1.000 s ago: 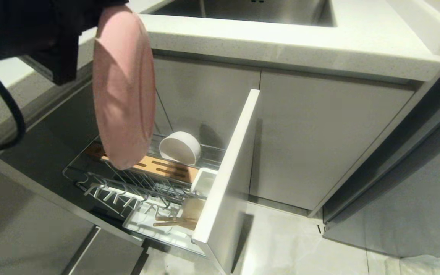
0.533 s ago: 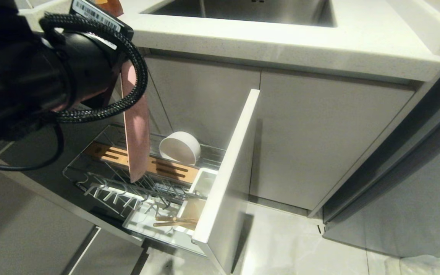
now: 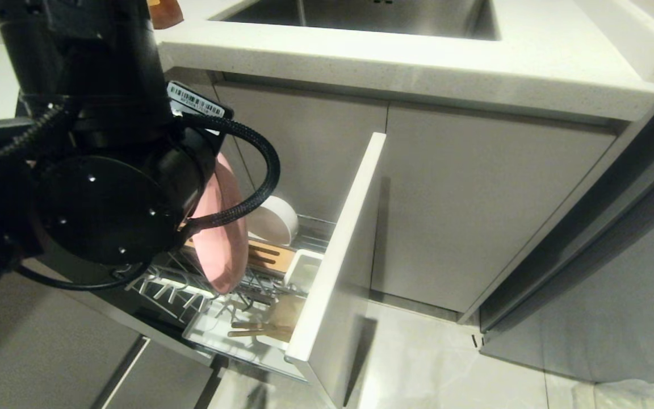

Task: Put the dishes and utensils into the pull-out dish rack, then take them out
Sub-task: Pick up the plate and place it in the cupboard

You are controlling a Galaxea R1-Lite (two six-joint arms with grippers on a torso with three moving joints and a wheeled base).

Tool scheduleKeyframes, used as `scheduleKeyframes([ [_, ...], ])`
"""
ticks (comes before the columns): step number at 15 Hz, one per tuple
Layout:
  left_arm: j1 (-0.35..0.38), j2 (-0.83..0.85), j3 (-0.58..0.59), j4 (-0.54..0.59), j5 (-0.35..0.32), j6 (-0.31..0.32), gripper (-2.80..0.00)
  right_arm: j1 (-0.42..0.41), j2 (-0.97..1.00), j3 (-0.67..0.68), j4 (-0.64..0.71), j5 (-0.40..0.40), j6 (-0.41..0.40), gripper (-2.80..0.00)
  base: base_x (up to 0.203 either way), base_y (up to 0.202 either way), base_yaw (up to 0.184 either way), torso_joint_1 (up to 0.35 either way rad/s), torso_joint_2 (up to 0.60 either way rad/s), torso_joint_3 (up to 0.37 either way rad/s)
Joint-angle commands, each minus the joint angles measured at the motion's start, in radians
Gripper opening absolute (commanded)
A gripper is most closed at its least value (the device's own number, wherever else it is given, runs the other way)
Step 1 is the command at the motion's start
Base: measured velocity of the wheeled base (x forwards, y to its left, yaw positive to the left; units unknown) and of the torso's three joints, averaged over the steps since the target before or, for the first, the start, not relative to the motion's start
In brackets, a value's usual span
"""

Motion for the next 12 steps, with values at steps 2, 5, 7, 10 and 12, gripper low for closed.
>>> scheduleKeyframes([
  [2,0.047,0.04,0.055,-0.115,0.022,-0.01,-2.8,0.0,0.001,0.0,0.0,0.0,0.0,-2.8,0.0,0.0,0.0,0.0,0.0,0.0],
  [5,0.093,0.054,0.089,-0.201,0.036,-0.01,-2.8,0.0,0.001,0.0,-0.001,0.001,0.0,-2.8,0.0,0.0,0.0,0.0,0.0,0.0],
  [7,0.111,0.058,0.14,-0.297,0.036,-0.008,-2.8,0.0,0.001,0.0,0.0,-0.001,0.0,-2.8,0.0,0.0,0.0,0.0,0.0,0.0],
  [10,0.147,0.059,0.177,-0.364,0.041,-0.011,-2.8,0.0,0.001,0.0,0.0,0.001,0.0,-2.8,0.0,0.0,0.0,0.0,0.0,0.0],
  [12,0.154,0.064,0.196,-0.391,0.064,-0.02,-2.8,0.0,0.001,0.0,0.0,0.0,0.0,-2.8,0.0,0.0,0.0,0.0,0.0,0.0],
])
